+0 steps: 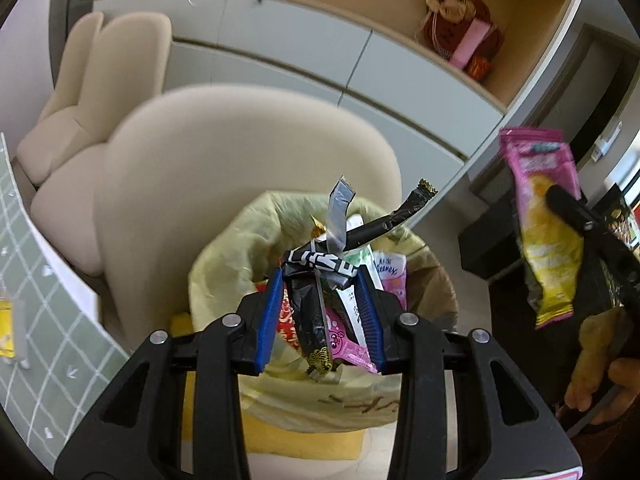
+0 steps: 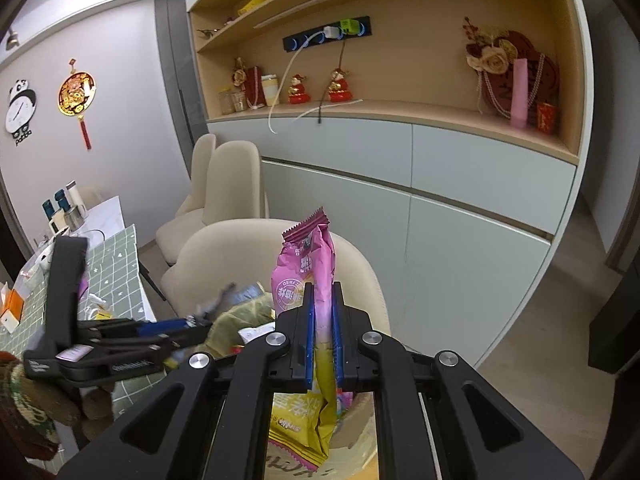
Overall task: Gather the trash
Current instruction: 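Carry the scissors and chip bag over the trash bag and open both grippers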
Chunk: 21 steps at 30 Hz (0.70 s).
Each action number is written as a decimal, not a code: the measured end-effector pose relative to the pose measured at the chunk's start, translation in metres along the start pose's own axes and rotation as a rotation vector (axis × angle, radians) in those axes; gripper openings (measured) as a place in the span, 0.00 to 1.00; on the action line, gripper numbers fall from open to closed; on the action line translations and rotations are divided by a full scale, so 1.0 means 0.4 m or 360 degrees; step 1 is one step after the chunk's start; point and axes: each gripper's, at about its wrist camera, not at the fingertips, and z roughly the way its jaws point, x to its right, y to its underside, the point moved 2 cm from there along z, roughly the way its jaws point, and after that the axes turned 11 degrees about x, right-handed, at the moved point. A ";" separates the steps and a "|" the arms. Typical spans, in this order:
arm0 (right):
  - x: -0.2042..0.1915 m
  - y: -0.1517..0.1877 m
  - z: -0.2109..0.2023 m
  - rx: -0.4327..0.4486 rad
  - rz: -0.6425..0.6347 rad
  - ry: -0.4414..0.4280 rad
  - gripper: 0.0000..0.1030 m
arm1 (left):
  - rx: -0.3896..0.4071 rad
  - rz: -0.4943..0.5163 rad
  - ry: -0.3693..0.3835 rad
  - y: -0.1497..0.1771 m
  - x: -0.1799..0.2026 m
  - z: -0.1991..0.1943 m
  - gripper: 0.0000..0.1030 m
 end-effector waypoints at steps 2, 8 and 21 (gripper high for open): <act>0.011 0.005 0.006 -0.0013 0.0016 0.0007 0.09 | -0.0025 0.0001 0.0011 0.006 0.007 0.032 0.34; 0.027 0.016 0.014 -0.0040 0.0030 0.0026 0.09 | -0.0038 -0.0004 0.0078 0.009 0.021 0.068 0.43; -0.042 0.046 0.072 -0.0092 -0.0075 -0.0160 0.09 | 0.0237 -0.0081 -0.0198 0.006 -0.052 -0.155 0.55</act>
